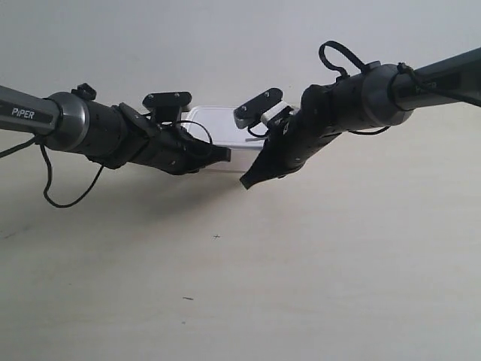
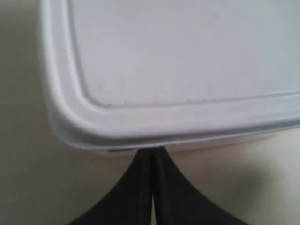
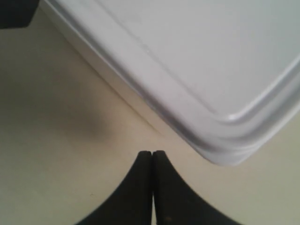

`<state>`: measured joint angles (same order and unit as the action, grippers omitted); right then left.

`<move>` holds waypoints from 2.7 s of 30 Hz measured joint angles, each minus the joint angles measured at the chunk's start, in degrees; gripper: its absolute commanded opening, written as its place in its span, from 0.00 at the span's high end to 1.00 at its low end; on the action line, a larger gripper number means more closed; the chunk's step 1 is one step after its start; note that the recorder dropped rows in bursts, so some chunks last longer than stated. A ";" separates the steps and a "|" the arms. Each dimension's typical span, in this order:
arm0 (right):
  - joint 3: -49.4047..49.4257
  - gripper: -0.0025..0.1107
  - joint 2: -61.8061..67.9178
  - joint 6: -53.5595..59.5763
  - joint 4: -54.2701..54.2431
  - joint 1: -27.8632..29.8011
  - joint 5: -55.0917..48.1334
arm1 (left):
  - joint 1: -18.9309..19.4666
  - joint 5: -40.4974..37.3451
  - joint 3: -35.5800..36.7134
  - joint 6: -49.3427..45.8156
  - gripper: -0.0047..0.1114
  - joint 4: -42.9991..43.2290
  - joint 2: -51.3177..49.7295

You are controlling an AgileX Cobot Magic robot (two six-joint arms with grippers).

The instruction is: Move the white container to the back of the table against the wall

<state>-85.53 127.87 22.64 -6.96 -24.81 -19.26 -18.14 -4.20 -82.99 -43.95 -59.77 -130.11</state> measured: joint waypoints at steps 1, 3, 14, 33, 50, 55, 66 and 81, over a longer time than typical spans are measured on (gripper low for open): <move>0.00 0.98 0.26 0.89 0.00 0.00 0.30 | 0.49 -0.10 -0.05 -0.23 0.96 0.00 -0.16; 0.00 0.98 0.75 1.94 0.00 0.00 0.72 | 1.12 -0.23 -0.05 -0.36 0.96 0.00 -0.43; -0.67 0.98 2.09 2.49 3.56 0.00 4.57 | 2.15 -2.87 -3.10 -0.51 0.96 0.00 -2.69; -10.26 0.98 7.19 5.77 6.96 2.11 2.05 | 2.15 -5.68 -11.68 -0.60 0.96 -0.22 -6.26; -11.16 0.98 8.46 11.31 6.96 3.97 3.23 | 3.92 -7.52 -15.10 -3.04 0.96 -0.45 -8.57; -11.16 0.98 9.27 11.42 6.96 3.97 3.65 | 4.57 -9.57 -15.10 -10.36 0.96 -0.45 -8.72; -11.16 0.98 9.44 11.42 6.96 3.97 4.37 | 5.53 -17.05 -17.37 -50.22 0.96 -8.79 -8.82; -11.29 0.98 11.19 12.71 6.96 3.97 10.53 | 5.53 -16.36 -19.61 -75.70 0.96 -17.61 -12.37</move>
<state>-96.82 139.07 35.36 0.00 -20.85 -8.73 -12.61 -20.56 -102.60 -119.65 -77.37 -142.49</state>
